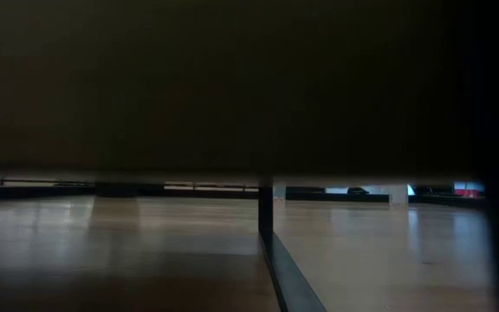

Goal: Pick and place medicine bottles onto shelf by color
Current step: Put the bottom pink pill bottle on the shelf aligned with the other pink pill bottle

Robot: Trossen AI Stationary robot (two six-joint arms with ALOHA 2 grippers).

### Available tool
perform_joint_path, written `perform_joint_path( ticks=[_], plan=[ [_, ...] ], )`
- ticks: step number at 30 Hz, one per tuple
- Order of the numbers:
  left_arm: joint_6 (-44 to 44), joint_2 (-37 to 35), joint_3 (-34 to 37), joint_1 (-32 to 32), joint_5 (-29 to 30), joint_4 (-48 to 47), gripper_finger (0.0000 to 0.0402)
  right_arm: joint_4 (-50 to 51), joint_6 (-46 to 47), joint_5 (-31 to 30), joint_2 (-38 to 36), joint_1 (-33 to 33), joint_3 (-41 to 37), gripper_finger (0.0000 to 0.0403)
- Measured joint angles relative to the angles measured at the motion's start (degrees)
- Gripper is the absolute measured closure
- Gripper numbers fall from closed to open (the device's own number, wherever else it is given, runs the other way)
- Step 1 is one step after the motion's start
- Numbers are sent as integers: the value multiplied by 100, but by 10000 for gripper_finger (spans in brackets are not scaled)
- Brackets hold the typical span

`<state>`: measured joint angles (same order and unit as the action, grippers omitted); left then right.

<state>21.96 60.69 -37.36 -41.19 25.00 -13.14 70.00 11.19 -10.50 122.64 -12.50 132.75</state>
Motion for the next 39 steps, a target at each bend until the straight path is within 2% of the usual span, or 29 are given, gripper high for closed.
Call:
perform_joint_path(
  ticks=[4, 10, 21, 39],
  plan=[
    [-3, 0, 0, -40, 611, -34, 183, -283, -444, 477, 287, 251, 0, 301],
    [4, 0, 0, -37, 1373, -145, 183, -317, -747, 651, 674, 461, -5, 301],
    [21, -1, -2, -37, 1450, -149, 183, -830, -1275, 1258, 1508, 567, -5, 301],
    [185, 0, -2, -38, 1450, -151, 183, -1691, -1898, 1274, 2025, 668, -7, 301]
  ],
)
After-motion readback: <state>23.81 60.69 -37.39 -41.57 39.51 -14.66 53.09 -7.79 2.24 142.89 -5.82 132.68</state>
